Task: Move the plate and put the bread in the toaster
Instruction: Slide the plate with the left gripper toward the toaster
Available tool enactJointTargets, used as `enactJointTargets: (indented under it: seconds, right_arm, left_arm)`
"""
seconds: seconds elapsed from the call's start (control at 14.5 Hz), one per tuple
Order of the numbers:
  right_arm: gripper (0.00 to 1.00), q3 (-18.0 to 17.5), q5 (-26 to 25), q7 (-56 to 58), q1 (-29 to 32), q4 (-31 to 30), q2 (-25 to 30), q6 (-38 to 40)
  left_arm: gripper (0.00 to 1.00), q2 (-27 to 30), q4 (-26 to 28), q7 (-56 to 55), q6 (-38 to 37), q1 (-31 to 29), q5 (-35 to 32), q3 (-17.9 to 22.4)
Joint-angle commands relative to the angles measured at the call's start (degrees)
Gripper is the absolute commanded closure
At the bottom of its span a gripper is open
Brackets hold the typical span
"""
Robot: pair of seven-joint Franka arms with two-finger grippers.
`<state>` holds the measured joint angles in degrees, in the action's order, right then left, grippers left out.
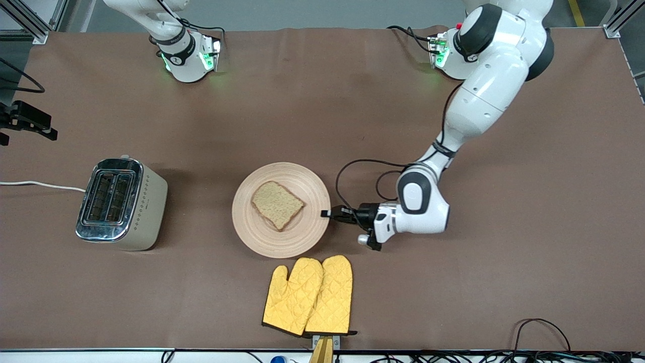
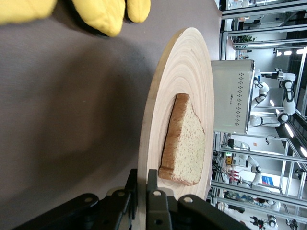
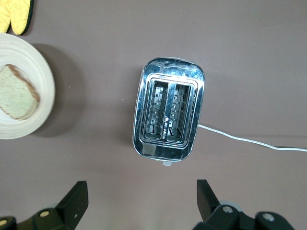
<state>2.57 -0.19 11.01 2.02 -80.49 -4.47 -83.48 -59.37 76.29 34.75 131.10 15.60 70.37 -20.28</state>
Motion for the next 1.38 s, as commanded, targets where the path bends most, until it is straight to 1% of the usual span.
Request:
enactJointTargets:
  seconds: [0.0, 0.28, 0.48, 0.62, 0.69, 0.83, 0.89, 0.96, 1.03, 1.1, 1.17, 1.31]
  right_arm:
    - [0.00, -0.1, 0.6, 1.0, 0.5, 0.0, -0.1, -0.2]
    - [0.00, -0.1, 0.6, 0.9, 0.5, -0.1, -0.3, -0.1]
    - [0.00, 0.0, 0.6, 0.8, 0.5, -0.3, -0.3, -0.1]
    - [0.00, -0.1, 0.6, 0.2, 0.1, -0.4, -0.3, 0.1]
    - [0.00, 0.0, 0.6, 0.1, 0.0, -0.5, -0.2, 0.2]
    - [0.00, 0.0, 0.6, 0.1, 0.0, -0.5, -0.3, 0.2]
    - [0.00, 0.0, 0.6, 0.1, 0.1, -0.5, -0.3, 0.3]
    - [0.00, 0.0, 0.6, 0.1, 0.2, -0.5, -0.3, 0.3]
    - [0.00, 0.0, 0.6, -0.2, 0.2, -0.5, -0.2, 0.3]
    - [0.00, 0.0, 0.6, -1.3, -0.1, -0.5, -0.2, 0.3]
    - [0.00, -0.3, 0.6, -4.2, -0.5, -0.5, -0.2, 0.5]
    - [0.00, -0.4, 1.1, -11.5, -2.7, -0.7, -0.1, 0.7]
  left_arm:
    - [1.00, -1.3, -2.2, 0.0, 2.9, 2.0, 3.5, -0.3]
    - [1.00, -2.7, -2.2, -1.4, 4.1, 3.3, 7.8, -0.2]
    - [1.00, -2.9, -2.1, -1.7, 6.4, 4.7, 7.9, 0.2]
    - [0.96, -2.9, -2.0, -1.9, 8.5, 5.4, 7.9, 0.2]
    - [0.92, -3.0, -1.9, -2.0, 9.2, 5.4, 7.9, 0.2]
    - [0.74, -2.7, -1.7, -2.1, 9.3, 5.2, 7.1, 0.3]
    - [0.58, -2.2, -1.4, -1.9, 9.3, 5.1, 6.9, 0.7]
    - [0.13, -1.9, -1.4, -1.9, 9.3, 4.8, 6.9, 1.5]
    - [0.00, -0.9, -1.3, -1.9, 9.2, 4.5, 6.8, 2.7]
    - [0.00, -0.1, -0.6, -2.0, 8.9, 4.2, 5.6, 3.9]
    - [0.00, 1.0, -0.1, -3.4, 8.4, 3.7, 2.9, 5.0]
    - [0.00, 3.9, 1.6, -8.1, 5.1, -0.1, -3.7, 5.1]
